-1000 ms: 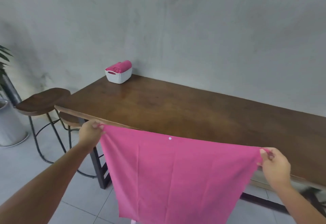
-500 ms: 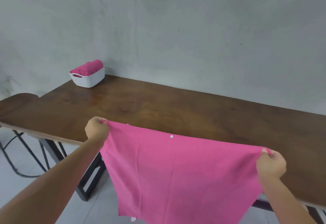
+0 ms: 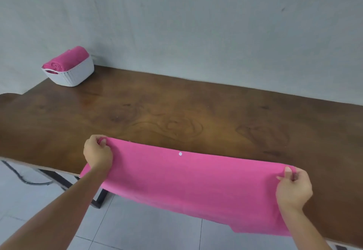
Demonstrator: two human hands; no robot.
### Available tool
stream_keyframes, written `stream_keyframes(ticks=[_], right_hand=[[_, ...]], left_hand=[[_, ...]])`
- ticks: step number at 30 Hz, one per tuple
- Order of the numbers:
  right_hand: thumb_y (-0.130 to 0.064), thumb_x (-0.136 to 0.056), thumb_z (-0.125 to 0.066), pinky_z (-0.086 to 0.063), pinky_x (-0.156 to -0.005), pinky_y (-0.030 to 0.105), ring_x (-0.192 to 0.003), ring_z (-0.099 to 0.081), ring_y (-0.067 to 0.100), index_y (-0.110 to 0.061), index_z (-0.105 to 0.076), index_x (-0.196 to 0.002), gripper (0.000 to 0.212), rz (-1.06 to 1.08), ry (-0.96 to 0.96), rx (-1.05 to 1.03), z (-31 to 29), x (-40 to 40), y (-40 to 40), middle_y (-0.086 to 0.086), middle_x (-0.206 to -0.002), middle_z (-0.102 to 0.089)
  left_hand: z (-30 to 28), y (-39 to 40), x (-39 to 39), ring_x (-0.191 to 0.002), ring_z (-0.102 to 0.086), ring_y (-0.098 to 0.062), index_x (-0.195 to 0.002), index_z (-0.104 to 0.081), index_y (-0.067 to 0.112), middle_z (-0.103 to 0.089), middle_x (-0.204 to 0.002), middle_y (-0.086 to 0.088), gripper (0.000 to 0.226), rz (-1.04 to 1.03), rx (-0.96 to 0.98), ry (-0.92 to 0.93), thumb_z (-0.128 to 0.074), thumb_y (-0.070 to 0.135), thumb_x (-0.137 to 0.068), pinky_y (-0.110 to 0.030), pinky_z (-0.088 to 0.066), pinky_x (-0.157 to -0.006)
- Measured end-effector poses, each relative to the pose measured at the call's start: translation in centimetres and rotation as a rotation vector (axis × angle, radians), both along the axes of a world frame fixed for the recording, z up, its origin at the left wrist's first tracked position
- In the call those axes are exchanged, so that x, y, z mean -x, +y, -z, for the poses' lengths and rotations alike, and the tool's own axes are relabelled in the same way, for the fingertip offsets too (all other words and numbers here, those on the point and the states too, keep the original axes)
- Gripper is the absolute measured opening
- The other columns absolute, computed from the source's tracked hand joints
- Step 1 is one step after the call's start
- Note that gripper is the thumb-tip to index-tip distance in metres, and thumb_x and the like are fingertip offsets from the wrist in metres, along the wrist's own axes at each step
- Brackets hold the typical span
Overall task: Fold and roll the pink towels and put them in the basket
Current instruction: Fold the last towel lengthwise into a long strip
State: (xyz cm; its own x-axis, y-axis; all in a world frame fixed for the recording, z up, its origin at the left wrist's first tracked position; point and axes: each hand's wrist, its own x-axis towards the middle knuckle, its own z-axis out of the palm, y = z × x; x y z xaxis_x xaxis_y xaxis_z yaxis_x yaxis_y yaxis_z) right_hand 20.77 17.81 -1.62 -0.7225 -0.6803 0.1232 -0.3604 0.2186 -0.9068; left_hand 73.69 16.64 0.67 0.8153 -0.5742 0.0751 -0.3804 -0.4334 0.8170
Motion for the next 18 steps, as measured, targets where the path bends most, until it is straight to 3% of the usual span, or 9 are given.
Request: stream_keyframes(ticks=[1, 3, 7, 14, 18], right_hand=[[-0.021, -0.104, -0.051, -0.041, -0.071, 0.022, -0.07, -0.062, 0.016, -0.014, -0.057, -0.097, 0.012, -0.003, 0.011, -0.006, -0.1, 0.2, -0.6, 0.002, -0.069, -0.063], [-0.018, -0.103, -0.052, -0.039, -0.072, 0.029, -0.067, -0.059, 0.01, -0.009, -0.059, -0.098, 0.013, -0.004, 0.021, -0.013, -0.7, 0.3, -2.2, -0.008, -0.066, -0.057], [-0.019, -0.103, -0.053, -0.044, -0.074, 0.033, -0.059, -0.061, -0.006, -0.008, -0.06, -0.098, 0.014, -0.013, 0.022, -0.024, -0.8, 0.2, -6.0, -0.012, -0.068, -0.057], [-0.02, -0.103, -0.053, -0.043, -0.066, 0.008, -0.055, -0.058, -0.017, -0.015, -0.06, -0.098, 0.01, -0.021, -0.019, -0.057, -1.2, -0.3, -12.5, -0.013, -0.071, -0.058], [-0.021, -0.103, -0.054, -0.043, -0.063, 0.01, -0.054, -0.059, -0.016, -0.012, -0.061, -0.1, 0.012, 0.002, -0.031, -0.06, -1.1, -0.5, -15.9, -0.005, -0.072, -0.062]], left_hand=[[0.1, -0.7, 0.0, -0.096, -0.058, -0.029, -0.097, -0.066, 0.011, -0.065, -0.105, -0.012, 0.019, 0.011, -0.002, -0.03, -0.048, 0.003, -0.097, -0.037, -0.043, -0.085], [0.2, -2.2, 0.2, -0.097, -0.058, -0.032, -0.098, -0.068, 0.011, -0.065, -0.104, -0.013, 0.019, 0.017, -0.005, -0.063, -0.05, 0.003, -0.096, -0.038, -0.042, -0.087], [0.2, -5.3, 0.5, -0.099, -0.06, -0.03, -0.098, -0.069, 0.014, -0.066, -0.105, -0.01, 0.022, -0.011, 0.03, -0.057, -0.05, 0.004, -0.095, -0.036, -0.043, -0.089], [0.2, -11.1, 0.0, -0.096, -0.061, -0.025, -0.098, -0.071, 0.016, -0.068, -0.103, -0.008, 0.022, -0.016, 0.067, -0.036, -0.051, 0.006, -0.095, -0.028, -0.041, -0.085], [0.2, -15.3, -0.3, -0.093, -0.059, -0.02, -0.099, -0.071, 0.017, -0.068, -0.103, -0.007, 0.023, 0.002, 0.079, -0.02, -0.051, 0.006, -0.095, -0.026, -0.04, -0.085]])
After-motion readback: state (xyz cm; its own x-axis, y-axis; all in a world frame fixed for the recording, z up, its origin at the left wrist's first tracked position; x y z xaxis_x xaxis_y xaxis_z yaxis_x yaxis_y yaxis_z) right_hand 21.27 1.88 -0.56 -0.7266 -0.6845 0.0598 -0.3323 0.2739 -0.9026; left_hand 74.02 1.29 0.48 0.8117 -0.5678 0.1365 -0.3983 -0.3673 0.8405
